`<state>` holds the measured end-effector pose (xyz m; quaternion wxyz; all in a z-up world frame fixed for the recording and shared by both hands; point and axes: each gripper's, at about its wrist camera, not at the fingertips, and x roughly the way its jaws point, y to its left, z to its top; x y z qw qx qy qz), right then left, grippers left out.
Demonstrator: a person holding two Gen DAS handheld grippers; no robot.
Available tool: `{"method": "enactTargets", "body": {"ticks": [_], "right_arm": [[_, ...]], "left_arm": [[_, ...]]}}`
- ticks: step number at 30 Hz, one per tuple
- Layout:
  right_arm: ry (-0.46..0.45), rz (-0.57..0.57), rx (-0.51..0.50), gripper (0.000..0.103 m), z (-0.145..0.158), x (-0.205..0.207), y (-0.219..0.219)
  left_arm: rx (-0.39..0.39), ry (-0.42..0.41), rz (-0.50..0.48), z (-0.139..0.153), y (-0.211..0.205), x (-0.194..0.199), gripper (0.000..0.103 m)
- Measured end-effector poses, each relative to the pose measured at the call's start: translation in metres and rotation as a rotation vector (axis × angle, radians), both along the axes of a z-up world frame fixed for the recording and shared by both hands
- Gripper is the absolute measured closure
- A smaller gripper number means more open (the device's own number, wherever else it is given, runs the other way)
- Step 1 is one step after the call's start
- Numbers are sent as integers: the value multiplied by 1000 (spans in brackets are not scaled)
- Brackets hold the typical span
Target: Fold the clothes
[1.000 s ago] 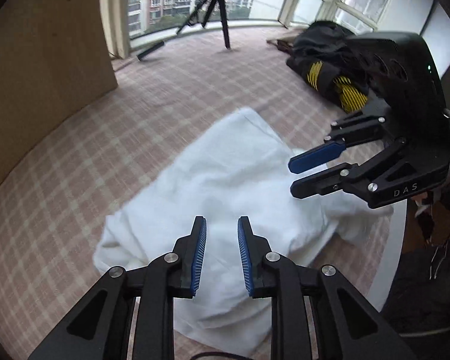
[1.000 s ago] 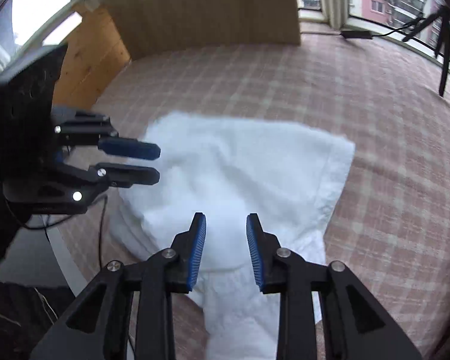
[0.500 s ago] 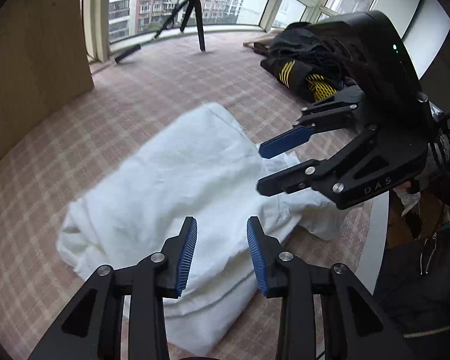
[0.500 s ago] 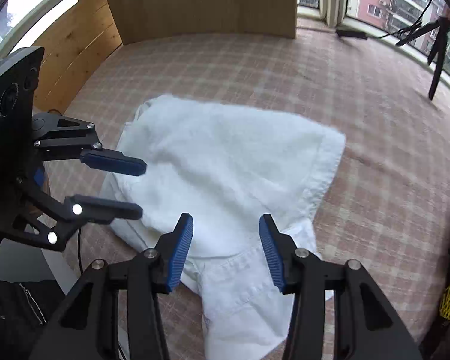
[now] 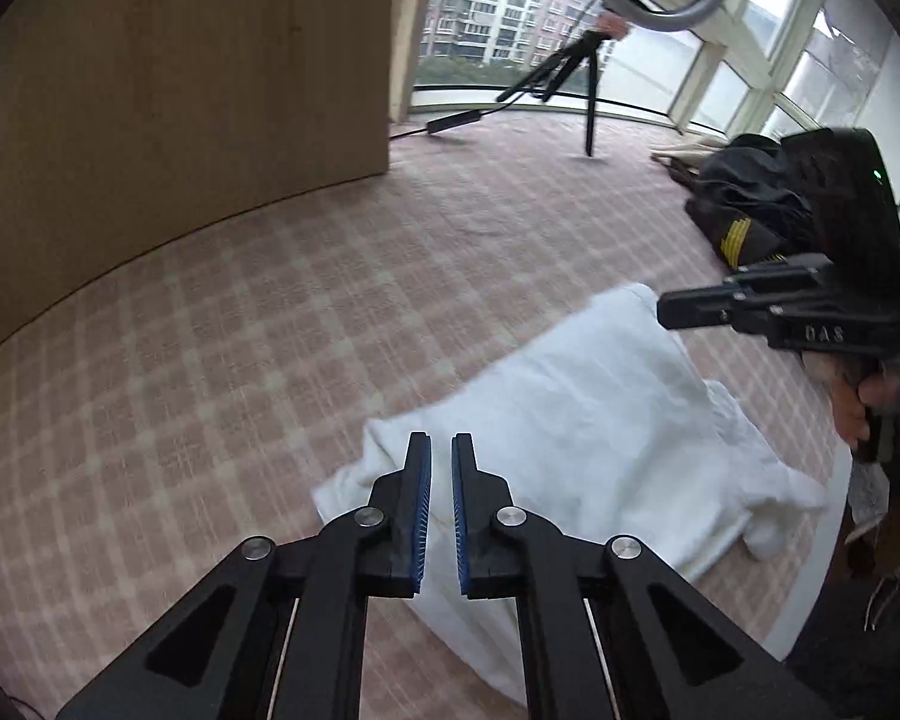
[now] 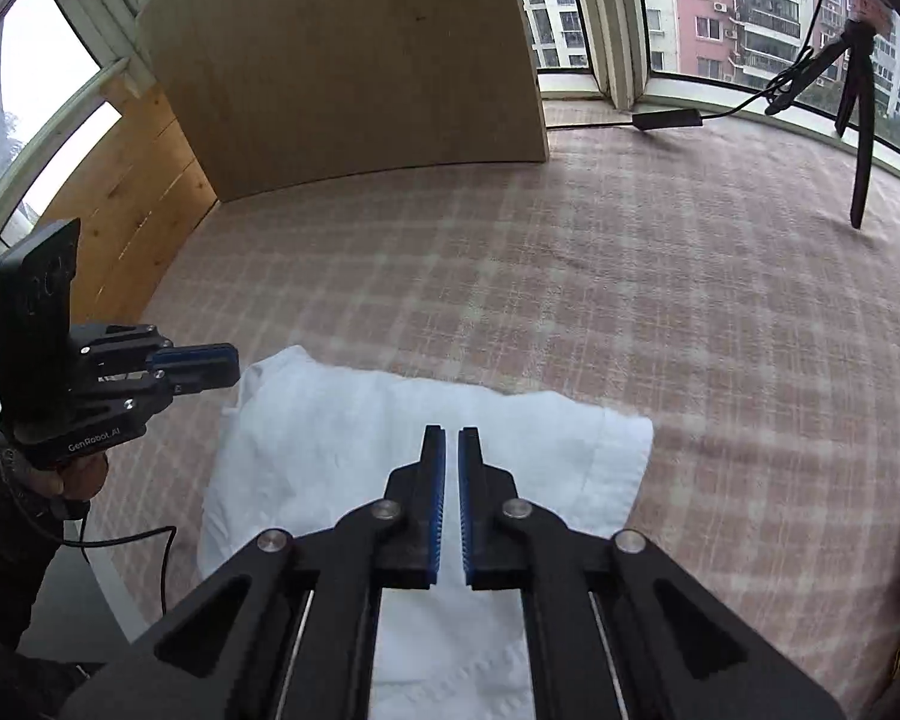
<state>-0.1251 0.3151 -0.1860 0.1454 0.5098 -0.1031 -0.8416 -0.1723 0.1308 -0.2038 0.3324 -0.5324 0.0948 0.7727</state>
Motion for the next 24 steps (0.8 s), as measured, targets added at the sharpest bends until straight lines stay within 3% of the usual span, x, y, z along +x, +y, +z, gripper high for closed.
{"method": "enactTargets", "body": {"ticks": [1,4,5,7,9,10,12,15,16,18,20,24], "right_arm": [[-19,3,-18,98,-9,-9,-3],[-51,1,-3,98,-25,-19,-5],[-56,-5,-16,98,-26,-20,-3],[-64,-15,-29,98,-29,-21,-1],[-78,-22,23,98,-34,-21,-1],[-86,-25,50,98,-37,-22,-1],[-100,-36,96,103,-43,-22,-1],[-143,-174,-127,103,-59,-18,48],[-144,-200,-147,103,-55,-15,54],[-92,-175,-77,102,-36,-9,49],[-98,-146,-44,102,-37,-10,41],[-110,-88,21,100,-40,-11,25]], "left_arm": [[-6,9,23,1,-3,-10,96],[-20,35,82,2,-9,-35,60],[-6,39,83,-1,-10,-37,55],[23,11,73,-5,-10,-37,57],[16,0,36,-10,-3,-32,78],[-14,19,19,-11,1,-26,84],[-74,63,-12,-12,9,-14,84],[-112,106,1,-10,13,-3,84],[-103,103,20,-7,11,-4,84],[-102,116,73,3,3,-9,81],[-109,155,141,16,-6,-17,84],[20,133,187,39,-19,-21,86]]}}
